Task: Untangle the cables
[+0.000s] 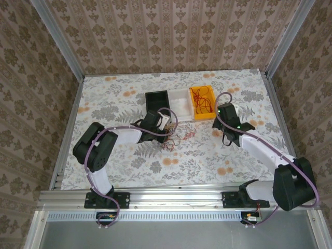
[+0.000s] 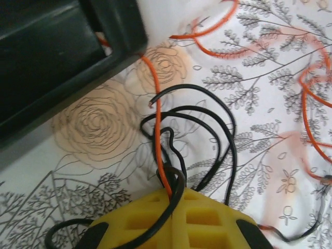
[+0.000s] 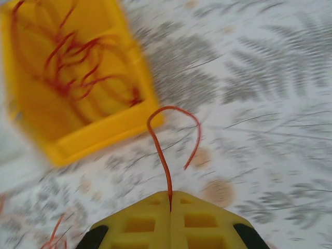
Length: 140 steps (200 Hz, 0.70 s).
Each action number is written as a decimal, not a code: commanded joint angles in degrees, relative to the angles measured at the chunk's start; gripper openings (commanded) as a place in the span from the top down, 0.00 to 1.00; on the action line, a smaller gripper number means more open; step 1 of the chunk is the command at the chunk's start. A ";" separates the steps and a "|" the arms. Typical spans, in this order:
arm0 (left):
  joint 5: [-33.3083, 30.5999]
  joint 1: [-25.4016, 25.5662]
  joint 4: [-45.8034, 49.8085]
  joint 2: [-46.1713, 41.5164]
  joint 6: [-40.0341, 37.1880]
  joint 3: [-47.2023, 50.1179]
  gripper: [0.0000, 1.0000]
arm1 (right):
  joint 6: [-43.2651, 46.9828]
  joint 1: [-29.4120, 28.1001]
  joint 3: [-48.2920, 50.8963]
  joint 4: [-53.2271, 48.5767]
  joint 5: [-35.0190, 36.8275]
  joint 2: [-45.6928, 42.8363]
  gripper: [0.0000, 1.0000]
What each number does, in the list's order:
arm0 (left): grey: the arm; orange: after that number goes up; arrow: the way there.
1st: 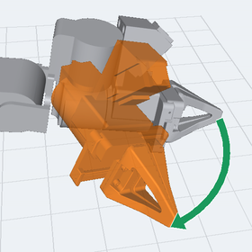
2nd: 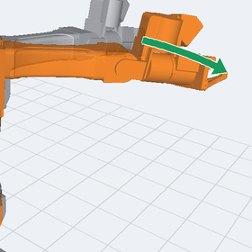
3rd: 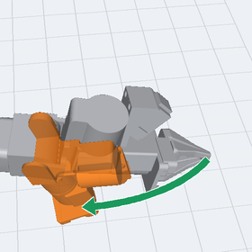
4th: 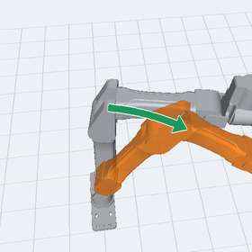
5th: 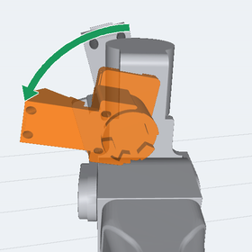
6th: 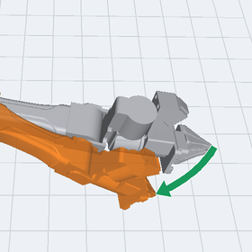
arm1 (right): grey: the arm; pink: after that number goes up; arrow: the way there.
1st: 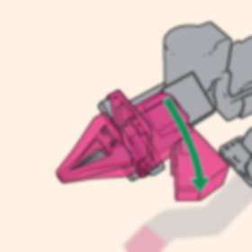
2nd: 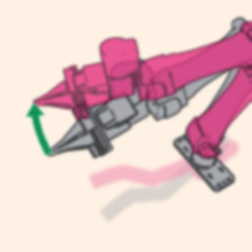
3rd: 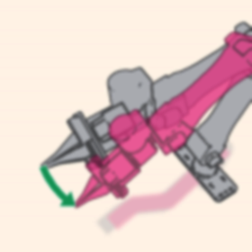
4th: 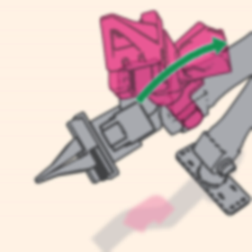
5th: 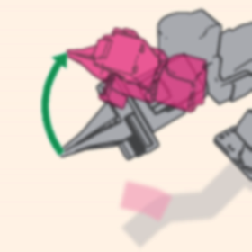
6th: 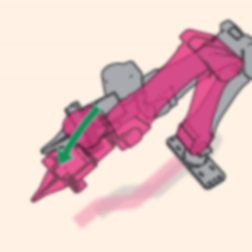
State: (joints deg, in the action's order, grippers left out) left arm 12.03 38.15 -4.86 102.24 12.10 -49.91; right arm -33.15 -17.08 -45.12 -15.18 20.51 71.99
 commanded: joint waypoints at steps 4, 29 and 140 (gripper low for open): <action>-11.35 -0.19 2.55 -1.17 3.28 3.59 1.00 | -4.90 3.70 1.00 -4.94 9.28 -3.08 1.00; -19.54 -0.31 3.11 -3.58 5.54 6.04 1.00 | -4.16 7.78 0.94 -5.00 9.85 -5.29 1.00; -18.20 2.78 3.65 -1.18 2.41 2.04 1.00 | 11.89 -5.43 -1.06 3.32 -25.49 9.91 0.96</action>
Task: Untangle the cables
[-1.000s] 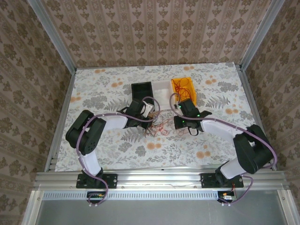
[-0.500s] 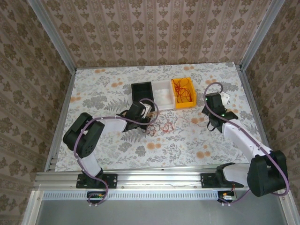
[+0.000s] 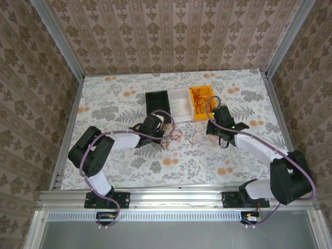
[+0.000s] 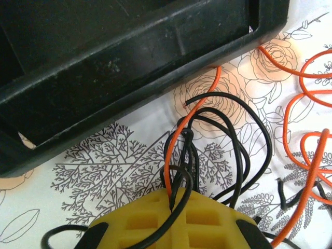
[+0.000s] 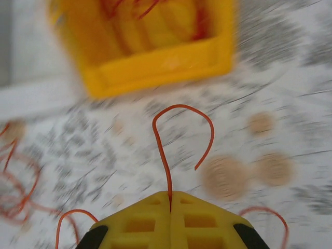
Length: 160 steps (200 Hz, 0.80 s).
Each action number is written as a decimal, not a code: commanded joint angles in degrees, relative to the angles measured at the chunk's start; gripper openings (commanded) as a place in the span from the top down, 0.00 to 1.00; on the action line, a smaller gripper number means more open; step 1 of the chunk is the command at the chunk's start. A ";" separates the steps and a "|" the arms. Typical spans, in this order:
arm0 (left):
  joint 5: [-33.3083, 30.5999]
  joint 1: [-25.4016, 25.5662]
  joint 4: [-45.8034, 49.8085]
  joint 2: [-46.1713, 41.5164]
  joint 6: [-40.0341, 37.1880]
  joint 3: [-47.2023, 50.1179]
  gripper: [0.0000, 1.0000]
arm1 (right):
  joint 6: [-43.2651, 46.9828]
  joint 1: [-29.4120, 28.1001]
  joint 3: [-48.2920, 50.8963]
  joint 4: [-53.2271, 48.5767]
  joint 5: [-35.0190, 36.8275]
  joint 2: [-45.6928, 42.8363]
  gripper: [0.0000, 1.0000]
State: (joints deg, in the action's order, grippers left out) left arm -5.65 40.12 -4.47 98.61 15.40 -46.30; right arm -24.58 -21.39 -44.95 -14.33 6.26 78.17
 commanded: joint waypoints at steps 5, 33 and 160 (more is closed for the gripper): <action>-0.34 0.88 3.32 2.67 -1.03 -1.80 1.00 | 3.73 -1.44 -1.72 2.73 -12.87 4.77 0.96; -0.46 1.43 3.68 2.74 -1.42 -2.04 1.00 | 5.69 -2.74 -4.96 1.27 -18.58 10.55 0.91; -0.55 2.07 4.30 2.07 -2.05 -1.42 1.00 | 12.72 -9.85 -13.80 -10.09 -14.64 17.40 0.38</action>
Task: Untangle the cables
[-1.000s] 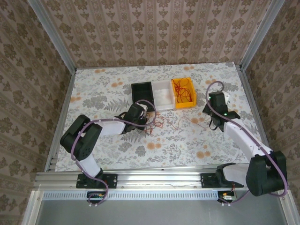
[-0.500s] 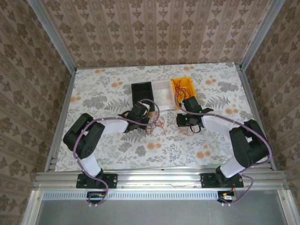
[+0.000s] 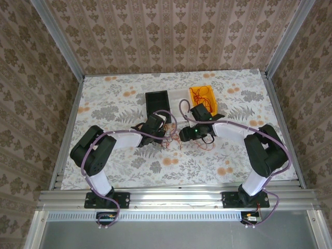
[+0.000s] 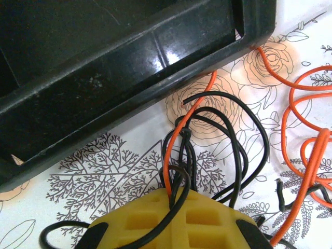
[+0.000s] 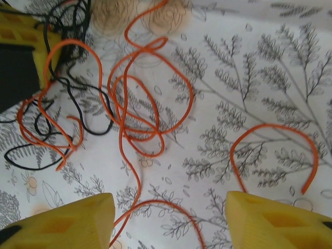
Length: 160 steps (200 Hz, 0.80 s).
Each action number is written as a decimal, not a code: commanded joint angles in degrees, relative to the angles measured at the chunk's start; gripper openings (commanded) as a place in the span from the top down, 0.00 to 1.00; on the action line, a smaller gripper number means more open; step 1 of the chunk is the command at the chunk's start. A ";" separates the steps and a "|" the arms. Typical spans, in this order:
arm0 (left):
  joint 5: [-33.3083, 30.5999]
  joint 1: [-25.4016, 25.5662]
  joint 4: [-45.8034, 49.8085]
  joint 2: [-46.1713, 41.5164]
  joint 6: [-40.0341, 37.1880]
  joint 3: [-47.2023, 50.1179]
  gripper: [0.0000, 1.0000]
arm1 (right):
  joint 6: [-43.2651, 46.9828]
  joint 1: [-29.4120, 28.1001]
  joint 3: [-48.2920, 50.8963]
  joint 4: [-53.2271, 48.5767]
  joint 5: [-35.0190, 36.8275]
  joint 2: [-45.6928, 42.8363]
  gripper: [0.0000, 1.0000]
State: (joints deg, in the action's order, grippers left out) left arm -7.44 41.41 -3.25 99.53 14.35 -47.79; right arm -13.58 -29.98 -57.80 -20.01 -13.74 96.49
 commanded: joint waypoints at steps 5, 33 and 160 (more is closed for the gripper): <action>1.33 0.78 3.07 1.27 -0.99 -0.02 1.00 | 1.77 -1.38 -0.70 -4.13 5.86 -1.36 0.37; 1.64 0.77 3.22 2.05 -0.95 -0.46 1.00 | 0.88 -1.49 0.18 -3.77 10.46 -3.32 0.32; 2.57 0.77 3.26 2.26 -1.25 -0.64 1.00 | -0.31 3.35 3.98 1.45 -2.87 -1.66 0.29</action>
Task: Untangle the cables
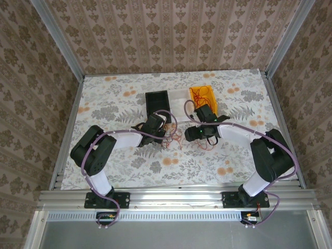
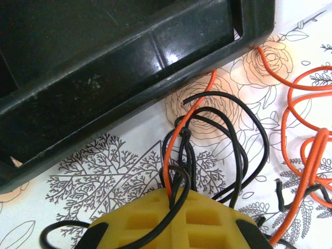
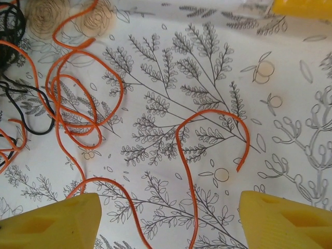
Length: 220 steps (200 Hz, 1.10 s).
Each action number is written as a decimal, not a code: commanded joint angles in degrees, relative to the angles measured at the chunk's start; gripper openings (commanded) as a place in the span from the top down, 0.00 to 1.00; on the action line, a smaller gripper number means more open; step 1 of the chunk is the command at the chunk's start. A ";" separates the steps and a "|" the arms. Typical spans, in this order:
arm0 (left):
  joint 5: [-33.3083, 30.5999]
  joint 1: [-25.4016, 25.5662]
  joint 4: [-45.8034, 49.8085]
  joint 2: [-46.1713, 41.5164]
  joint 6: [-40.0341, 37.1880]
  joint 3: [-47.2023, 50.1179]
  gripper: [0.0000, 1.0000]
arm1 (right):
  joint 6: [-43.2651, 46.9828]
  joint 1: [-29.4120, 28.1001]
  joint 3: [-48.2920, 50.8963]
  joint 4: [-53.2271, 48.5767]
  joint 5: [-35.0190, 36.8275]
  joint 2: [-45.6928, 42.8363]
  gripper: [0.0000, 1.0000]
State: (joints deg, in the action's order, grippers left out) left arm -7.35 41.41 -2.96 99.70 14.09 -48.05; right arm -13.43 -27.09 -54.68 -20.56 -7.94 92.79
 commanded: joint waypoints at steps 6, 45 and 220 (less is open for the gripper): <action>2.43 0.78 3.05 2.01 -0.99 -0.31 1.00 | -0.42 0.46 0.53 2.25 -10.70 2.65 0.29; 2.28 0.77 2.99 1.90 -1.08 -0.20 1.00 | 1.54 -0.37 -3.03 0.17 -16.83 5.81 0.29; 0.87 0.69 3.07 1.37 -0.02 0.11 1.00 | -2.56 -1.84 -6.19 1.42 2.47 3.57 0.93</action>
State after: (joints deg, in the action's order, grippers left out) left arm -7.62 41.54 -2.74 99.81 13.91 -48.23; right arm -12.03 -32.86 -63.46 -22.98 -10.20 103.77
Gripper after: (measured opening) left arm 0.041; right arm 0.077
